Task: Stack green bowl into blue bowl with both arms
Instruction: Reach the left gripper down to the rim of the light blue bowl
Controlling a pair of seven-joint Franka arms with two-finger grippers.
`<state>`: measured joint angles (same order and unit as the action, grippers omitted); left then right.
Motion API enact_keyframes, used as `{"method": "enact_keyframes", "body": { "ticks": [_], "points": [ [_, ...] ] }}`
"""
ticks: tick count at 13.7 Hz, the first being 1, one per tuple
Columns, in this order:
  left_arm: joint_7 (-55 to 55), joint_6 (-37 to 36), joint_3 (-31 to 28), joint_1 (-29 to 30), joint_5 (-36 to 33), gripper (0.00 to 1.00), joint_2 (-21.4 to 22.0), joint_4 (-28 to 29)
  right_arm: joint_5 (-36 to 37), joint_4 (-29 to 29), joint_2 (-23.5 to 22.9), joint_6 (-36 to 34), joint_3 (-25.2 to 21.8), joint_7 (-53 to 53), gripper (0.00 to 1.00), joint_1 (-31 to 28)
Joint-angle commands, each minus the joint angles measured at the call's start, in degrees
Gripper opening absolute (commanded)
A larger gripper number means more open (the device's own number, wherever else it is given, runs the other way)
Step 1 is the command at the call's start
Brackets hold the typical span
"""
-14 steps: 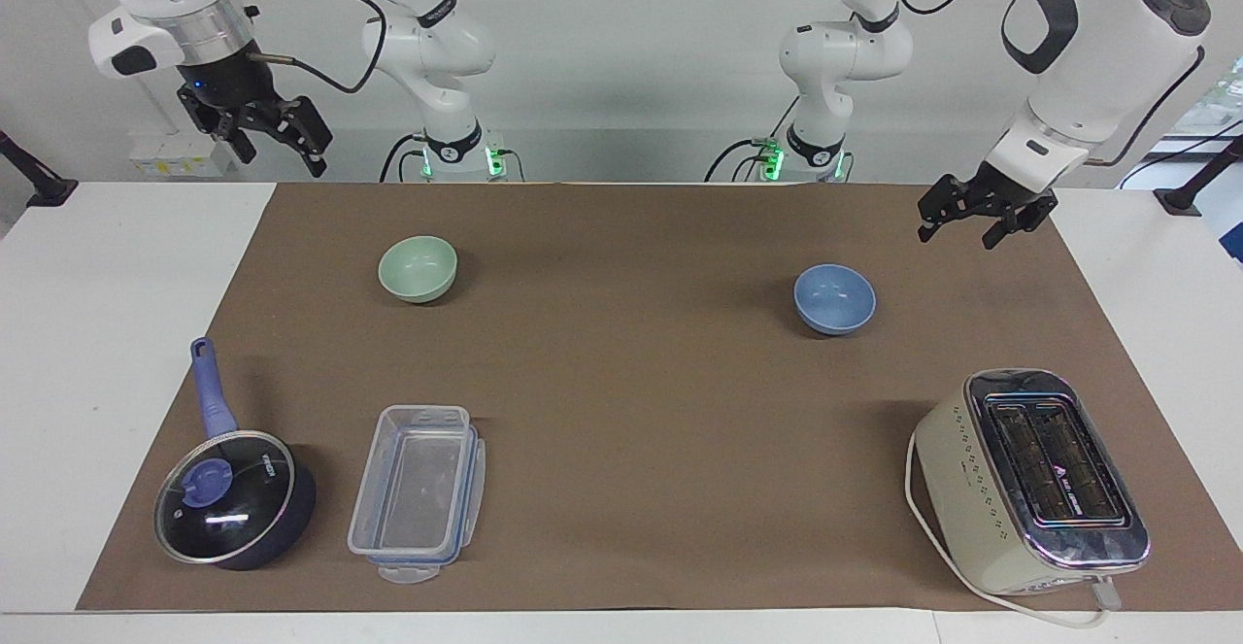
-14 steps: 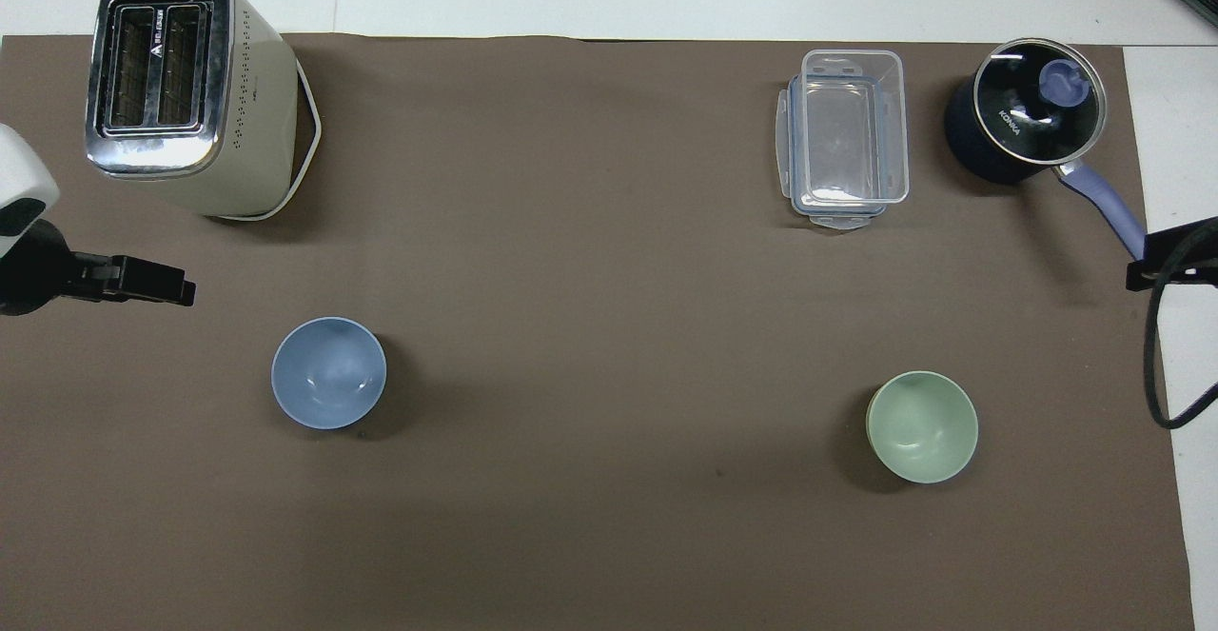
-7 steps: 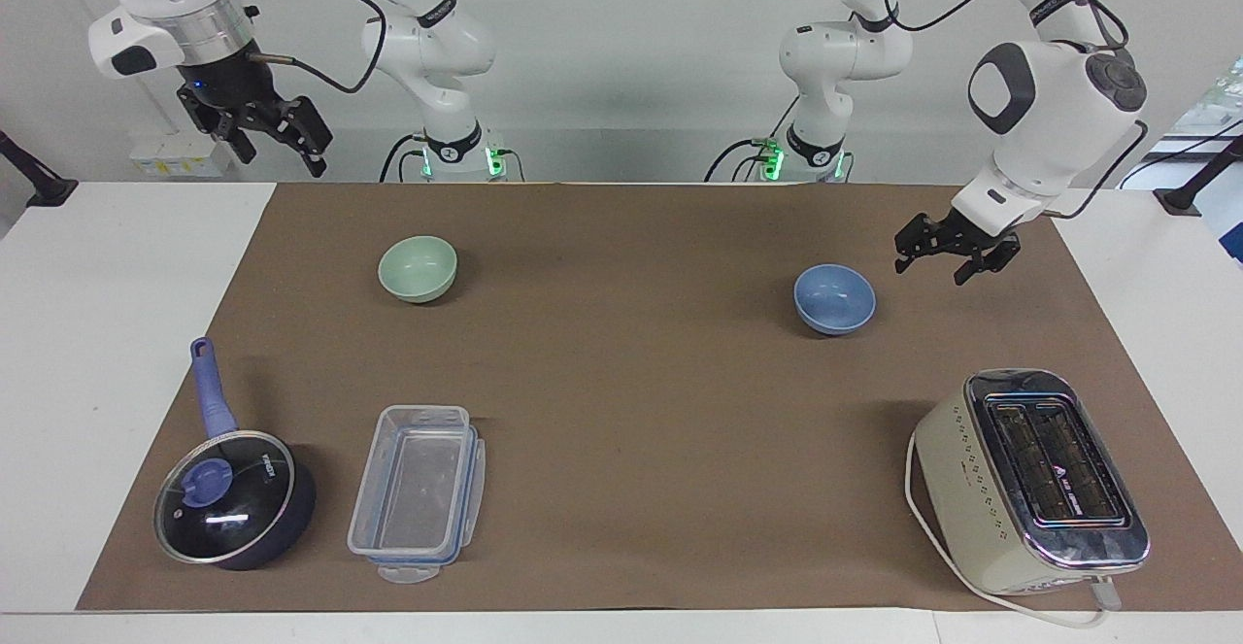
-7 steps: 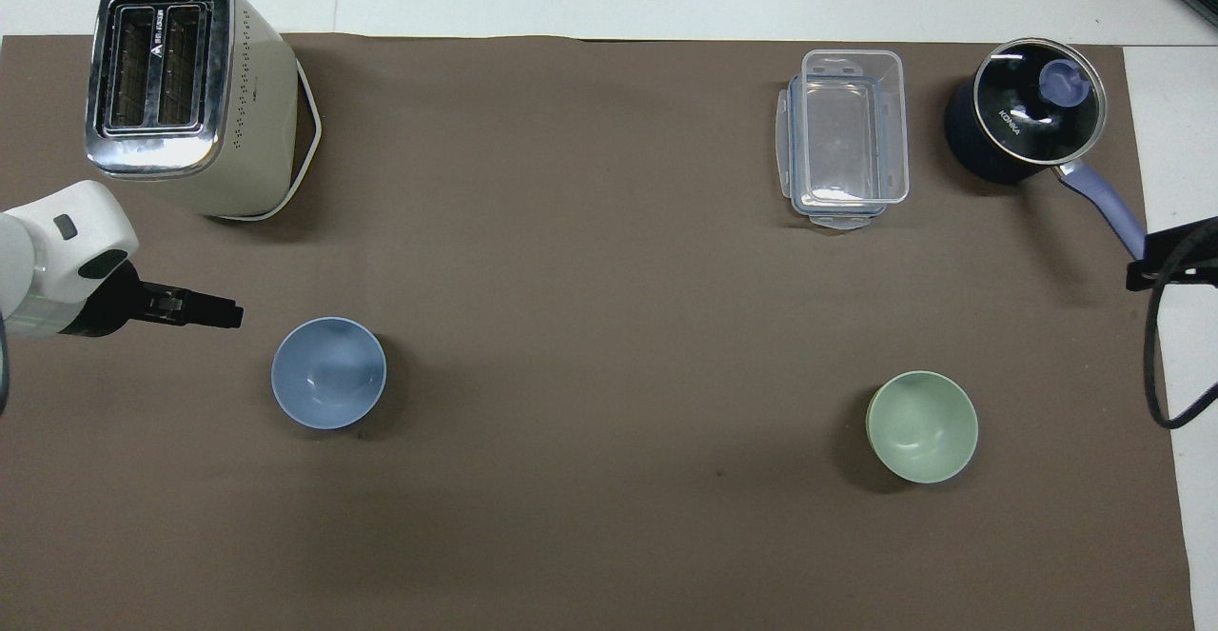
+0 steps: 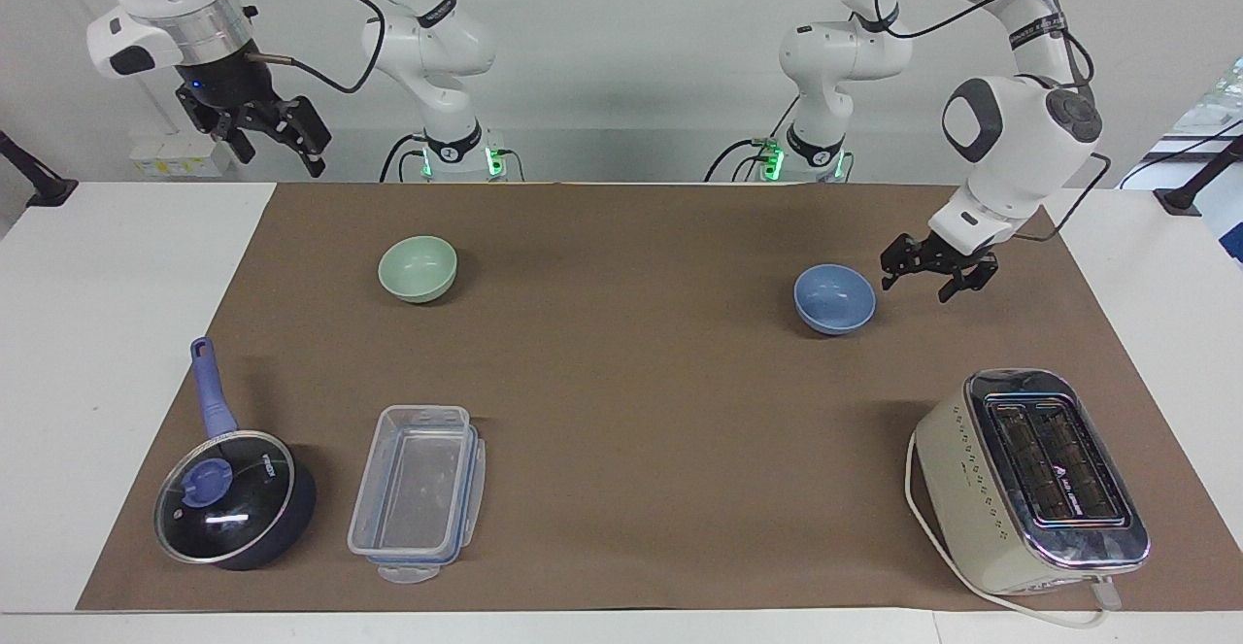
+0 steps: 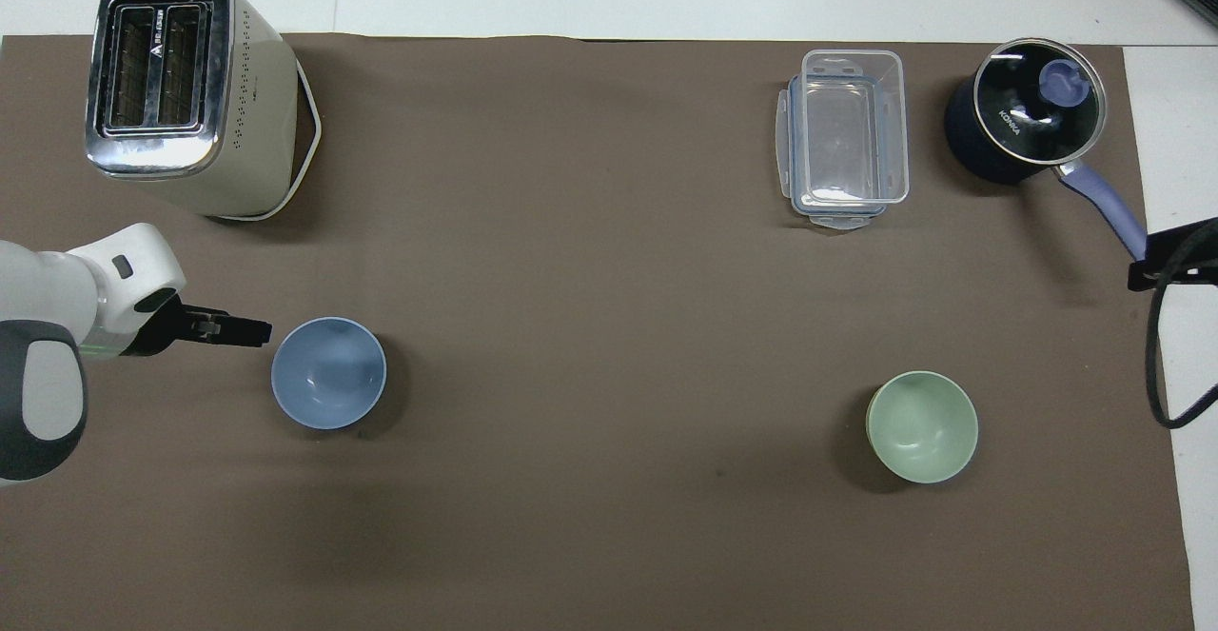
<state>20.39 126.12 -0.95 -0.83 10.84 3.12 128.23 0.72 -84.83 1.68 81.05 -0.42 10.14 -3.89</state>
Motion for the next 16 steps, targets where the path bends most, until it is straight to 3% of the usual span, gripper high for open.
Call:
{"method": "enact_keyframes", "body": {
  "ticks": [1, 5, 9, 10, 11, 13, 14, 16],
  "points": [
    [2.81, 5.53, 0.24, 0.48, 2.60, 1.00, -1.79, 3.51, -0.28, -2.52, 1.65, 0.42, -0.02, 0.41, 1.00, -0.24],
    [2.81, 7.56, 0.33, -1.97, 8.40, 1.00, -1.98, 6.15, -0.28, -12.63, 7.37, 7.45, -0.02, 0.41, 1.00, -0.33],
    [2.89, 7.82, 0.33, -4.00, 8.58, 1.00, -1.19, 8.70, -0.20, -13.43, 7.55, 7.45, -0.11, 0.41, 1.00, -0.41],
    [2.81, 10.96, 0.33, -4.70, 9.02, 1.00, -1.97, 10.10, -0.28, -13.34, 7.47, 7.45, -0.11, 0.32, 1.00, -0.41],
    [2.37, 13.16, 0.33, -5.49, 9.89, 0.77, -2.33, 10.81, -0.20, -13.34, 7.46, 7.37, -0.11, 0.32, 1.00, -0.41],
    [2.11, 12.57, 0.33, -5.85, 10.26, 0.09, -2.33, 10.81, -0.28, -13.26, 7.46, 7.36, -0.02, 0.32, 1.00, -0.41],
    [1.84, 12.48, 0.33, -5.85, 10.26, 0.00, -2.25, 10.99, -0.20, -13.17, 7.46, 7.36, -0.02, 0.32, 1.00, -0.41],
    [1.66, 12.22, 0.33, -5.59, 10.17, 0.00, -2.24, 10.73, -0.19, -13.08, 7.38, 7.36, -0.02, 0.32, 1.00, -0.41]
  ]
}}
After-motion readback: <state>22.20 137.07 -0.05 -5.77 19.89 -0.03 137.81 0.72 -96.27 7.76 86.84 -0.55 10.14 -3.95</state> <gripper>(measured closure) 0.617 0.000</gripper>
